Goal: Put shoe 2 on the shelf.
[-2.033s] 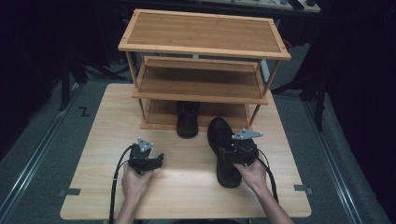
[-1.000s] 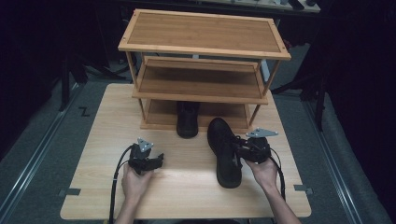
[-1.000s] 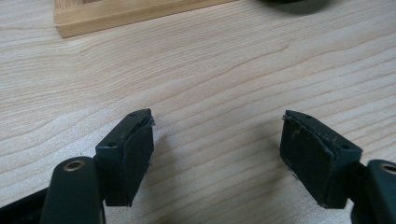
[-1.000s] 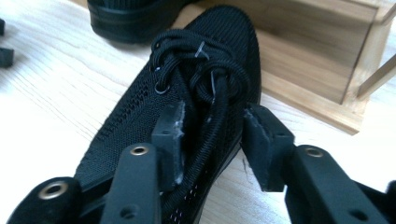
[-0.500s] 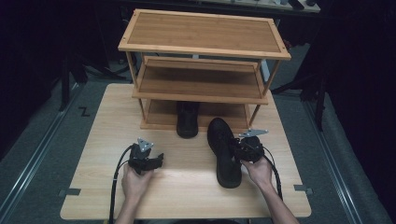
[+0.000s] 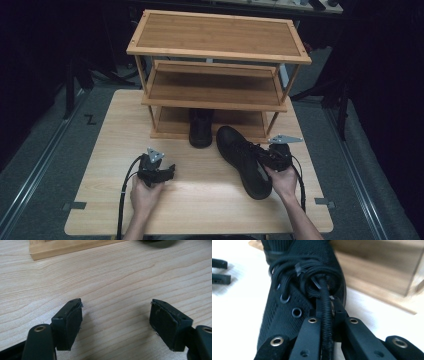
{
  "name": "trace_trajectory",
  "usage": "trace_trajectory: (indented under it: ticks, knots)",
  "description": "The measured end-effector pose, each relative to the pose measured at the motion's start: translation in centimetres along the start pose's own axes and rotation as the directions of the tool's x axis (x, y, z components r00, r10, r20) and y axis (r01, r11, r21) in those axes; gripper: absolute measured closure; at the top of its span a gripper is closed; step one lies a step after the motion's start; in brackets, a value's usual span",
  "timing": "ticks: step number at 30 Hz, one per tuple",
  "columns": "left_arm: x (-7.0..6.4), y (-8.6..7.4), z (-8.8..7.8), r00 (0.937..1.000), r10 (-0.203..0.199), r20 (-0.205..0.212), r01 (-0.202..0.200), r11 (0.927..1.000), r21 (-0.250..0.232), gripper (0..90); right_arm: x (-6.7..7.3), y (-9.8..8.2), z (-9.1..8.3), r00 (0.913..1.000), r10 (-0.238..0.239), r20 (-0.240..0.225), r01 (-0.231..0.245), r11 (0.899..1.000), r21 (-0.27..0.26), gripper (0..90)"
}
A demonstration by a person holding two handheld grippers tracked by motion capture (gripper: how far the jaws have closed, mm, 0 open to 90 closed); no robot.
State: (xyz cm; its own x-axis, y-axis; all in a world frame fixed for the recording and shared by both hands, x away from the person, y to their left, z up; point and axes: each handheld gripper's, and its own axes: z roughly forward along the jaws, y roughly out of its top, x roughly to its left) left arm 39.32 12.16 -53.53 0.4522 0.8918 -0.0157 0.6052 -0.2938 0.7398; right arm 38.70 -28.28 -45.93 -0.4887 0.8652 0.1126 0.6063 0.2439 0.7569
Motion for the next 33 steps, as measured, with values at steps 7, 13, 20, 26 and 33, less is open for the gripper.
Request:
trace_trajectory:
  ticks: [7,13,20,26,33]
  knots:
    - [0.0,0.0,0.0,1.0,0.0,0.0,0.0,1.0,0.0,26.5,-0.6,1.1,-0.5,0.9996,0.0,0.029,0.001,1.0,-0.02,88.3]
    - [0.0,0.0,0.0,1.0,0.0,0.0,0.0,1.0,0.0,26.5,-1.2,2.7,0.2,0.9979,0.044,0.047,-0.042,0.998,-0.037,88.2]
    - [0.0,0.0,0.0,1.0,0.0,0.0,0.0,1.0,0.0,26.5,-1.0,4.8,2.2,0.9914,0.049,0.122,-0.046,0.999,-0.023,88.2]
    - [0.0,0.0,0.0,1.0,0.001,-0.002,-0.001,1.0,-0.001,26.6,-0.7,6.2,3.7,0.9823,0.05,0.18,-0.042,0.998,-0.048,88.2]
    - [0.0,0.0,0.0,1.0,0.002,-0.001,-0.002,1.0,-0.001,26.9,-0.4,7.9,6.0,0.9738,0.082,0.212,-0.071,0.996,-0.06,88.2]
